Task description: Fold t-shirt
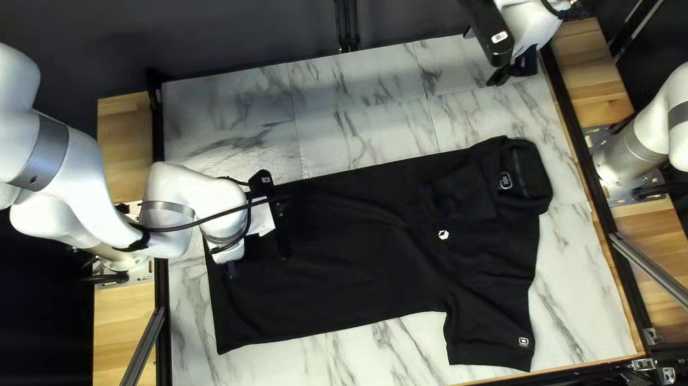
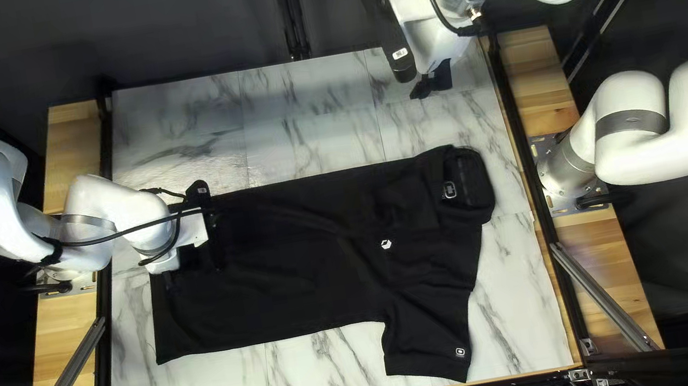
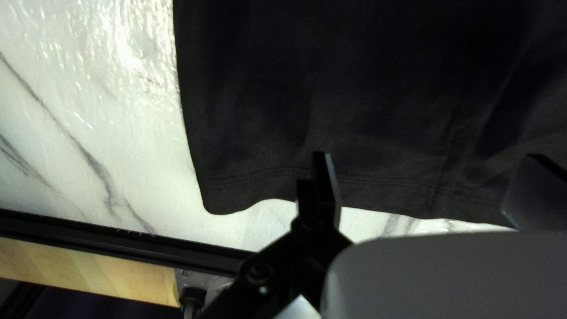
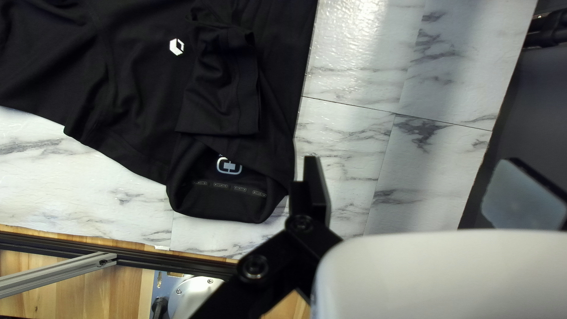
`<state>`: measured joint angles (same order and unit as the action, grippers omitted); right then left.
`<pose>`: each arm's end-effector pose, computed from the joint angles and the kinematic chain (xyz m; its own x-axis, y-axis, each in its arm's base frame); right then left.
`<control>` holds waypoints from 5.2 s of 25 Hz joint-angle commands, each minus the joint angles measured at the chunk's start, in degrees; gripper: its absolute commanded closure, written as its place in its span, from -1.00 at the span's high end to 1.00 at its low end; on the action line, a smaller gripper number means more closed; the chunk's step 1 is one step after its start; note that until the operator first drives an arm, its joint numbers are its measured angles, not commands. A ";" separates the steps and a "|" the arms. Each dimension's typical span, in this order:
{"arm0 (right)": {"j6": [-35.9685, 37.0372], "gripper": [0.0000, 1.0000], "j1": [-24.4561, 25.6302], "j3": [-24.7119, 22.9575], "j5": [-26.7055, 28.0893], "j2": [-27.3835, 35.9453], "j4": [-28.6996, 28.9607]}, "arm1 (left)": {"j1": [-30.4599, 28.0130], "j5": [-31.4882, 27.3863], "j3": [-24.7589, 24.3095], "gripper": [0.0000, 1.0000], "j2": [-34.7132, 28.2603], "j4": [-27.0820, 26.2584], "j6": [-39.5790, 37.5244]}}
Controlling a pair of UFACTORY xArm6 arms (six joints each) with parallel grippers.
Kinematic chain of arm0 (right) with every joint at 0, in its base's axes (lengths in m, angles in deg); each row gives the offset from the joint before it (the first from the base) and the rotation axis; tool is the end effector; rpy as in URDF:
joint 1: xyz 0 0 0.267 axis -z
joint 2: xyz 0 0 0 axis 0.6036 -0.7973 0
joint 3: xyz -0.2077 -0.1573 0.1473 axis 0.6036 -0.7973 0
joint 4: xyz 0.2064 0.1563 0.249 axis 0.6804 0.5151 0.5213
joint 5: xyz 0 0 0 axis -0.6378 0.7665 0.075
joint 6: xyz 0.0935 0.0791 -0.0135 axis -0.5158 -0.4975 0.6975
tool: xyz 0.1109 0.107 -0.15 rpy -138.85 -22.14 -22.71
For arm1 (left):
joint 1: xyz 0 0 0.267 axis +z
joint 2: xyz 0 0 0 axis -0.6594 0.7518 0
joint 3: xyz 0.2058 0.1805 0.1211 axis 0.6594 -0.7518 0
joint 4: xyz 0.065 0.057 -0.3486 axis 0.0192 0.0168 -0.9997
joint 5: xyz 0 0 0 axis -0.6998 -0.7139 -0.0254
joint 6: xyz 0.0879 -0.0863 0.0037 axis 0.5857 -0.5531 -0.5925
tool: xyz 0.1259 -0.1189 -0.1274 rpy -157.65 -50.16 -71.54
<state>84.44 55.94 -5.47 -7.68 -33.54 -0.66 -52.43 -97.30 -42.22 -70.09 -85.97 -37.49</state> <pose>0.3589 -0.1012 0.2811 0.9452 0.2136 0.2470 0.2036 -0.9768 0.0658 0.2103 -0.0424 -0.0232 0.9535 0.1916 -0.2324 0.1752 -0.9805 -0.0895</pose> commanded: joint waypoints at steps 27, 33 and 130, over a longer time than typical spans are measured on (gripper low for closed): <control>0.00 1.00 0.00 0.00 0.00 0.00 0.00 | 0.07 -9.23 0.50 1.00 -6.52 1.16 -0.79; 0.00 1.00 0.00 0.00 0.00 0.00 0.00 | 0.20 -8.05 -0.16 1.00 -6.22 0.79 -0.63; 0.00 1.00 0.00 0.00 0.00 0.00 0.00 | 0.90 -4.90 -1.84 1.00 -5.41 -1.39 1.06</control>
<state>84.44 55.94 -5.47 -7.68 -33.54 -0.66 -51.60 -102.44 -43.95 -75.53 -87.25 -36.56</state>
